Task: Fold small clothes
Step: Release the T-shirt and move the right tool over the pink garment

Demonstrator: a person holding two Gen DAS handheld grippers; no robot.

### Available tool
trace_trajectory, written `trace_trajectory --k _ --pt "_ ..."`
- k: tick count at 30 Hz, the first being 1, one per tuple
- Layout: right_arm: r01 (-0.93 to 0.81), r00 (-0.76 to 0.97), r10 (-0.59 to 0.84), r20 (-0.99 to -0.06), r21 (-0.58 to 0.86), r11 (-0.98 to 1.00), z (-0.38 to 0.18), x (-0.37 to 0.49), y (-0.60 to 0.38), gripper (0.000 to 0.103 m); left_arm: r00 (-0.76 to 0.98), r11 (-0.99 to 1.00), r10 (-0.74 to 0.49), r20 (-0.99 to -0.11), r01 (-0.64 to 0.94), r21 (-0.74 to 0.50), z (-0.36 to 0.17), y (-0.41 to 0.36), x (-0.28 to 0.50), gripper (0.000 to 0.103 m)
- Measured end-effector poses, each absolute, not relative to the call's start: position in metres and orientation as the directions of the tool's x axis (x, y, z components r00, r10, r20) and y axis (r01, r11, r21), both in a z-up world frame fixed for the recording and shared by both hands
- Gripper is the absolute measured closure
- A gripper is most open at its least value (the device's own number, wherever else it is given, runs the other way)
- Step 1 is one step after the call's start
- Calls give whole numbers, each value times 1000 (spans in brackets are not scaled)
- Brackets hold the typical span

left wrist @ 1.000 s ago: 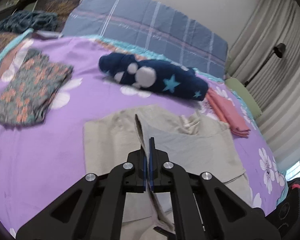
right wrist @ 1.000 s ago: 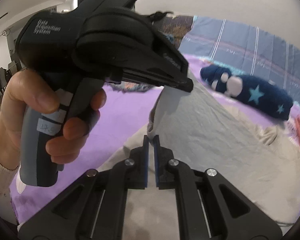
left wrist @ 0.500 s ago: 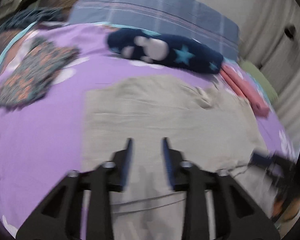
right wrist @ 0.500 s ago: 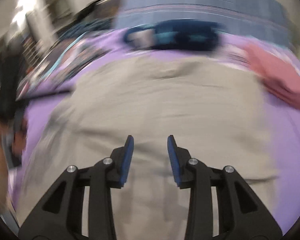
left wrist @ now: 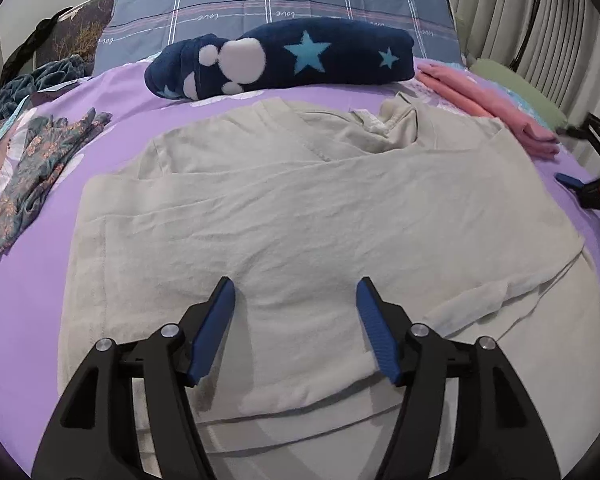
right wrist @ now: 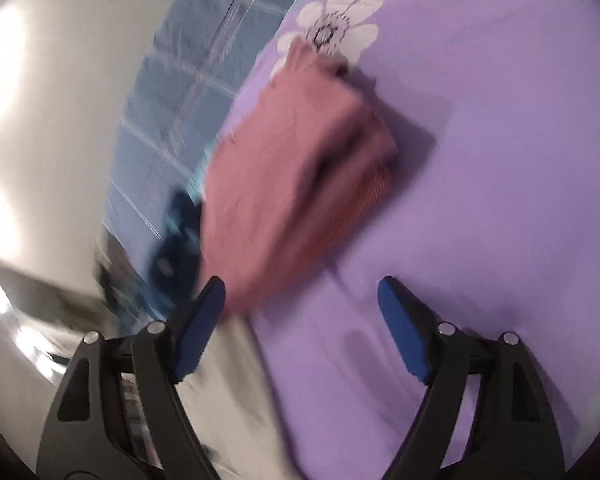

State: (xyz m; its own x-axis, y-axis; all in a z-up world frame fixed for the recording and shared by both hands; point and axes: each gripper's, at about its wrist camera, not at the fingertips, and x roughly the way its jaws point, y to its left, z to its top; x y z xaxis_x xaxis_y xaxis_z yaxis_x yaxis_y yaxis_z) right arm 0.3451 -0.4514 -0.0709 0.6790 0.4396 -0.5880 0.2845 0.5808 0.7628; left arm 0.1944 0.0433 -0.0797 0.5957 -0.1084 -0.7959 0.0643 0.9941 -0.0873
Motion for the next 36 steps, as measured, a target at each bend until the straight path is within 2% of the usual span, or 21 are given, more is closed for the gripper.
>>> trace_trajectory --k 2,3,4,5,6,9,11,14,16,17,19,21,23,25,28,30,31,33,36 --pt "277 707 437 -556 786 553 -69 358 -453 18 601 995 -99 -793 63 -76 -79 41 194 37" --pt "281 714 430 -552 789 546 -70 367 -451 29 601 996 -92 -794 61 -69 -79 40 194 37" --pt "295 724 407 -557 783 547 -71 373 -450 45 602 996 -88 -794 58 -67 -79 39 194 37" --pt "313 733 374 -568 771 555 -72 378 -448 85 603 996 -84 -793 56 -63 -79 38 194 37" --pt "342 718 338 -609 731 590 -71 387 -447 88 605 997 -82 -792 54 -61 -79 38 194 37" --pt "328 723 311 -616 703 631 -51 402 -462 89 608 996 -90 -788 54 -72 -79 40 193 37" --pt "325 745 236 -624 649 688 -34 408 -476 90 608 994 -107 -787 58 -91 -80 42 193 35" --pt "359 725 125 -677 527 771 -24 430 -490 89 606 992 -125 -785 72 -102 -81 42 194 30" --pt "365 655 128 -744 460 809 -31 435 -491 88 608 992 -128 -784 77 -102 -81 41 194 29" --pt "365 655 135 -743 468 805 -31 428 -490 86 609 992 -129 -783 77 -104 -81 41 194 28" --pt "338 680 128 -722 464 819 -27 407 -478 78 611 990 -139 -780 80 -114 -81 42 194 27" --pt "284 688 72 -722 360 889 -19 391 -453 43 611 989 -147 -778 84 -121 -81 42 194 26" --pt "215 732 38 -680 285 934 -9 370 -430 39 611 989 -147 -778 86 -120 -81 42 194 26" --pt "173 732 63 -678 276 945 -4 360 -418 39 611 989 -146 -778 87 -118 -81 41 193 25" --pt "149 717 171 -676 388 910 -3 348 -409 46 611 989 -148 -777 87 -120 -81 42 193 25" --pt "75 695 265 -668 434 898 -3 342 -393 59 612 989 -150 -777 87 -122 -81 42 193 25" --pt "21 671 325 -666 455 890 -5 342 -381 63 612 989 -150 -776 87 -123 -81 41 193 25" --pt "-87 593 456 -664 510 856 -11 346 -358 80 612 989 -150 -776 87 -122 -81 41 193 25" --pt "-136 481 522 -705 528 838 -26 366 -330 81 613 989 -151 -776 87 -123 -81 41 193 25"
